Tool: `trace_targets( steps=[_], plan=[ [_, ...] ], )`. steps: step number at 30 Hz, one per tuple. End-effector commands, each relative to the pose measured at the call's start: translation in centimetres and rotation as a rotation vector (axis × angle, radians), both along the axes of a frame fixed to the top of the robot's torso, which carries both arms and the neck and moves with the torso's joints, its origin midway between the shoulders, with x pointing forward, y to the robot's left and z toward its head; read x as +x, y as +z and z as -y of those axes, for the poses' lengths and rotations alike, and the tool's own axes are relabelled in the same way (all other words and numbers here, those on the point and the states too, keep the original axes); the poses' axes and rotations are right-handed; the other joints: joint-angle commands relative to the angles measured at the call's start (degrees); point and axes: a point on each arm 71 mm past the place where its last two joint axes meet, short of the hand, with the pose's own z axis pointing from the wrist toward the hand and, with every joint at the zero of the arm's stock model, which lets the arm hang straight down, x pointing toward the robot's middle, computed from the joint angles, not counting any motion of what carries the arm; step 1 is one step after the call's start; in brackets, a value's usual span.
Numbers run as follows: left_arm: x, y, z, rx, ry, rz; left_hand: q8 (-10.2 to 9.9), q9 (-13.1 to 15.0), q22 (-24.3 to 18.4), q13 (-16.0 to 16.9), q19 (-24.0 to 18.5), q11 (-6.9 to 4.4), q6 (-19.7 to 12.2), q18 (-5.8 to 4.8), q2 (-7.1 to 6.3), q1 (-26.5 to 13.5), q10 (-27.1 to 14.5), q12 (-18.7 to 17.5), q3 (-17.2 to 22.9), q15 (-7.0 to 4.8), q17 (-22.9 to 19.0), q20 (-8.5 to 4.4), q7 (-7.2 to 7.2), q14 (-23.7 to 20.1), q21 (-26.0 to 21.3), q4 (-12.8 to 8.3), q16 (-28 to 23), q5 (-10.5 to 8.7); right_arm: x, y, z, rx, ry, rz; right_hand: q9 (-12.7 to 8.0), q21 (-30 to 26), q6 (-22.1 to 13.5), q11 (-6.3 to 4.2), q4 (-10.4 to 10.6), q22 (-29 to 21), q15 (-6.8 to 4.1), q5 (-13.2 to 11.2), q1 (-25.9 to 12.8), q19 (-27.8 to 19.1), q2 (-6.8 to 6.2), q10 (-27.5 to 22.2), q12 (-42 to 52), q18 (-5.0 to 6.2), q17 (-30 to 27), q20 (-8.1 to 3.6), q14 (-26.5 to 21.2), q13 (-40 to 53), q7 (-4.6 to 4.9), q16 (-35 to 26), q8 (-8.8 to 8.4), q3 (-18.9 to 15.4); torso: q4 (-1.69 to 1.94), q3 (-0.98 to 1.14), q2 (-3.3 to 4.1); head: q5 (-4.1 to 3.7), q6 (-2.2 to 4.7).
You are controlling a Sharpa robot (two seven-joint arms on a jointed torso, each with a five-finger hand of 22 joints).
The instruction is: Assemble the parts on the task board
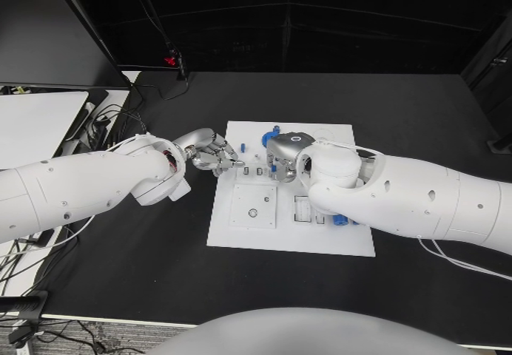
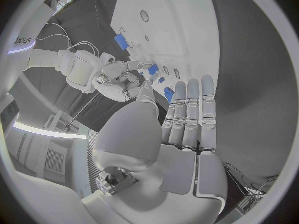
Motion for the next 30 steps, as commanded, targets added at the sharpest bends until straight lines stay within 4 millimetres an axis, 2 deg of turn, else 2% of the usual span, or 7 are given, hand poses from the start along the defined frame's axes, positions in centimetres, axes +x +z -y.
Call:
trace_targets(
  steps=[1,9,16,21,27,30],
  plan=[
    [0.08,0.17,0.15,-0.006,0.0,0.008,0.2,0.1,0.1,-0.1,0.3,-0.15,-0.4,0.64,0.08,0.7,-0.2,-0.2,0.3,0.11,0.1,-0.04,-0.07,0.0,-0.4,0.1,-0.2,0.35,0.04,0.1,-0.18,-0.016,0.004,0.003,0.0,0.0,0.4,-0.35,-0.4,15.1,-0.17,-0.2,-0.2,5.9,0.19,6.0,0.1,-0.88,15.1,-0.26,6.2,15.1,0.03,0.1,-0.19,0.0,0.01,0.0,0.0,0.1,-0.04],
    [0.12,0.16,0.2,-0.005,0.0,0.008,0.2,0.1,0.1,-0.1,0.3,-0.15,-0.4,0.65,0.15,0.7,-0.2,-0.2,0.3,0.11,0.1,-0.04,-0.07,0.0,-0.4,0.1,-0.2,0.37,0.08,0.02,-0.32,-0.017,0.006,-0.008,-0.1,0.0,0.2,-0.28,-0.3,15.1,-0.17,-0.4,-0.3,5.9,0.16,6.0,0.1,-0.88,15.1,-0.24,6.2,15.1,0.14,0.1,-0.52,-0.1,-0.05,-0.02,0.0,0.13,-0.04],
    [0.12,0.16,0.24,-0.005,-0.001,0.007,0.2,0.1,0.1,-0.1,0.3,-0.15,-0.4,0.65,0.21,0.7,-0.2,-0.2,0.3,0.1,0.1,-0.04,-0.07,0.1,-0.4,0.1,-0.2,0.38,0.19,-0.09,-0.23,-0.022,0.002,-0.016,-0.2,0.0,-0.1,-0.11,-0.3,15.1,-0.17,-0.5,-0.4,5.9,0.07,6.0,0.1,-0.88,15.1,-0.23,6.2,15.1,0.33,0.1,-0.97,-0.1,0.04,0.01,0.01,0.09,-0.11],
    [0.12,0.15,0.24,-0.005,-0.001,0.006,0.2,0.1,0.1,-0.1,0.3,-0.15,-0.4,0.65,0.21,0.7,-0.2,-0.2,0.3,0.1,0.1,-0.04,-0.07,0.1,-0.4,0.1,-0.2,0.38,0.25,-0.15,-0.11,-0.026,-0.003,-0.021,-1.1,0.0,-2.9,0.69,-0.4,15.1,0.18,-0.8,-0.5,5.9,-0.49,6.0,0.1,-0.88,15.1,0.0,6.2,15.1,1.18,0.1,-3.04,-0.5,0.02,0.0,-0.01,0.13,-0.12],
    [0.13,0.15,0.19,-0.004,0.001,0.006,0.2,0.1,0.1,-0.1,0.3,-0.16,-0.4,0.65,0.26,0.7,-0.2,-0.2,0.4,0.1,0.1,-0.04,-0.07,0.1,-0.4,0.1,-0.2,0.38,0.26,-0.16,-0.1,-0.024,-0.002,-0.021,-2.0,0.0,-7.4,0.46,-0.6,15.1,0.15,-0.9,-0.5,5.9,-1.05,6.0,0.1,-0.88,15.1,0.11,6.2,15.1,0.81,0.1,-4.82,-1.1,-0.01,-0.01,0.0,0.2,-0.13],
    [0.13,0.15,0.19,-0.004,0.0,0.006,0.2,0.1,0.1,-0.1,0.3,-0.16,-0.4,0.65,0.26,0.7,-0.2,-0.2,0.4,0.1,0.1,-0.04,-0.07,0.1,-0.4,0.1,-0.2,0.38,0.24,-0.13,-0.15,-0.019,0.0,-0.021,-2.1,0.0,-9.0,0.21,-0.6,15.1,-0.06,-1.0,-0.7,5.9,-1.26,6.0,0.1,-0.88,15.1,-0.03,6.2,15.1,0.55,0.1,-5.03,-1.5,0.0,0.0,0.0,0.23,-0.13]
  ],
)
